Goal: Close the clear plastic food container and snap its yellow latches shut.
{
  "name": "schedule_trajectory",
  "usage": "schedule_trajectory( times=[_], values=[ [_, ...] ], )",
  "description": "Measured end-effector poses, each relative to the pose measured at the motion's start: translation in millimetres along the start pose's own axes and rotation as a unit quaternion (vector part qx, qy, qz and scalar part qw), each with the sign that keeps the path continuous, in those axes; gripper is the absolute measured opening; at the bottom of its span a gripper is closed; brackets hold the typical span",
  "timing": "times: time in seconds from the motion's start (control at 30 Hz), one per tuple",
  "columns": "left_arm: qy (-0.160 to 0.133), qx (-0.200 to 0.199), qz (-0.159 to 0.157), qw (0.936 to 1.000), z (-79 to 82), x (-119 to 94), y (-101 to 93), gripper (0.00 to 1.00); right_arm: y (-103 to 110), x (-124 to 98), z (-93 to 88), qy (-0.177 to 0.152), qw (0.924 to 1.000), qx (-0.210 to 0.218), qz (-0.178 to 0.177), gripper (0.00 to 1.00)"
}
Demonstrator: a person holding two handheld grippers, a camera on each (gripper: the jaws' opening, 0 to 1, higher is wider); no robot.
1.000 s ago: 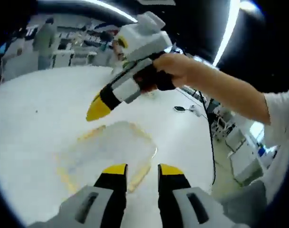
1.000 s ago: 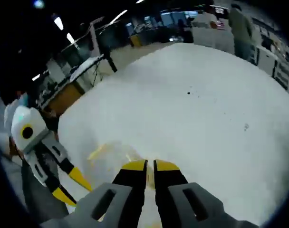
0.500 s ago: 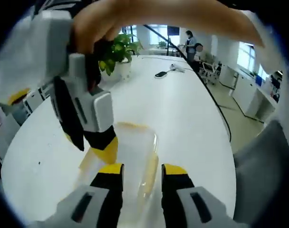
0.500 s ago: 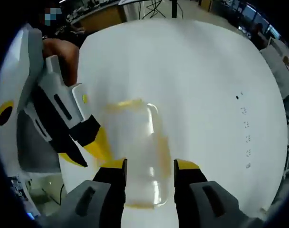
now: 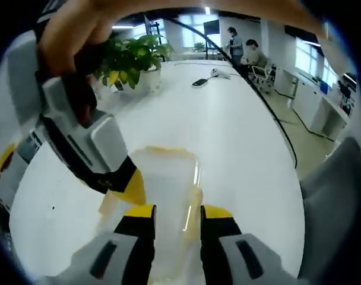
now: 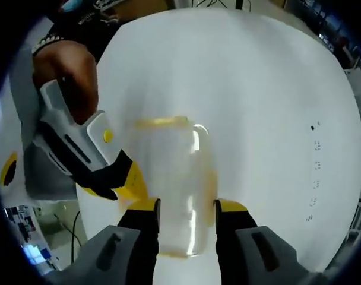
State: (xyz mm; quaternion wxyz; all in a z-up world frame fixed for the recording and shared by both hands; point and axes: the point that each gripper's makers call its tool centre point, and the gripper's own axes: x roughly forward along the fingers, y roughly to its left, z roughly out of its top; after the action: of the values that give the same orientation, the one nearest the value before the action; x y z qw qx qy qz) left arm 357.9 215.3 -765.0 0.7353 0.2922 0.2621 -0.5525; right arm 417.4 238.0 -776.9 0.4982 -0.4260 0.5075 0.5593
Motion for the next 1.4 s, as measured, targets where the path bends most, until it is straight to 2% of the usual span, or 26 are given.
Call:
schedule_trajectory(
  times=[0.17,0.27,0.37,0.53,0.63,0.77,0.97,1.07,1.13,1.17,1.2,1.23,1.3,1.4],
  values=[
    [0.001,0.018,0.008,0.9998,-0.3,3,-0.9,0.25,4,2,-1.1,0.012,0.9999,0.001,-0.004,0.34],
    [0.011,0.036,0.014,0.9992,-1.5,3,-2.1,0.25,-1,1,-3.6,0.017,0.9998,0.004,-0.006,0.35],
    [0.030,0.079,0.025,0.9961,-3.5,5,-4.1,0.25,1,3,-1.6,0.030,0.9994,0.015,-0.009,0.35],
    [0.060,0.090,0.049,0.9929,-4.3,8,-5.6,0.26,6,4,-0.4,0.067,0.9975,0.007,-0.023,0.34],
    [0.063,0.104,0.057,0.9909,-5.8,8,-5.9,0.25,7,3,-2.7,0.067,0.9975,0.011,-0.020,0.34],
    [0.070,0.139,0.073,0.9851,-7.8,9,-6.8,0.25,9,4,-3.4,0.066,0.9976,0.011,-0.015,0.33],
    [0.065,0.139,0.075,0.9854,-7.5,7,-7.5,0.24,6,5,-4.9,0.050,0.9986,0.014,-0.005,0.33],
    [0.068,0.141,0.074,0.9850,-7.4,8,-7.6,0.23,5,6,-3.8,0.057,0.9983,0.014,-0.004,0.33],
    [0.068,0.159,0.077,0.9819,-7.6,8,-9.0,0.21,6,6,-4.4,0.065,0.9978,0.012,-0.004,0.33],
    [0.063,0.166,0.088,0.9803,-5.6,9,-7.7,0.20,6,6,-3.5,0.068,0.9976,0.010,-0.004,0.33],
    [0.063,0.160,0.087,0.9813,-2.9,12,-14.7,0.19,7,5,-3.4,0.071,0.9974,0.011,-0.003,0.33],
    [0.057,0.174,0.087,0.9793,0.9,13,-14.7,0.20,8,4,-4.7,0.073,0.9973,0.010,-0.002,0.33],
    [0.046,0.161,0.082,0.9825,-3.2,11,-8.4,0.20,8,4,-4.4,0.074,0.9972,0.010,0.002,0.32],
    [0.050,0.174,0.090,0.9793,-5.9,10,-7.1,0.20,7,4,-3.8,0.058,0.9980,0.015,0.020,0.32]
  ],
)
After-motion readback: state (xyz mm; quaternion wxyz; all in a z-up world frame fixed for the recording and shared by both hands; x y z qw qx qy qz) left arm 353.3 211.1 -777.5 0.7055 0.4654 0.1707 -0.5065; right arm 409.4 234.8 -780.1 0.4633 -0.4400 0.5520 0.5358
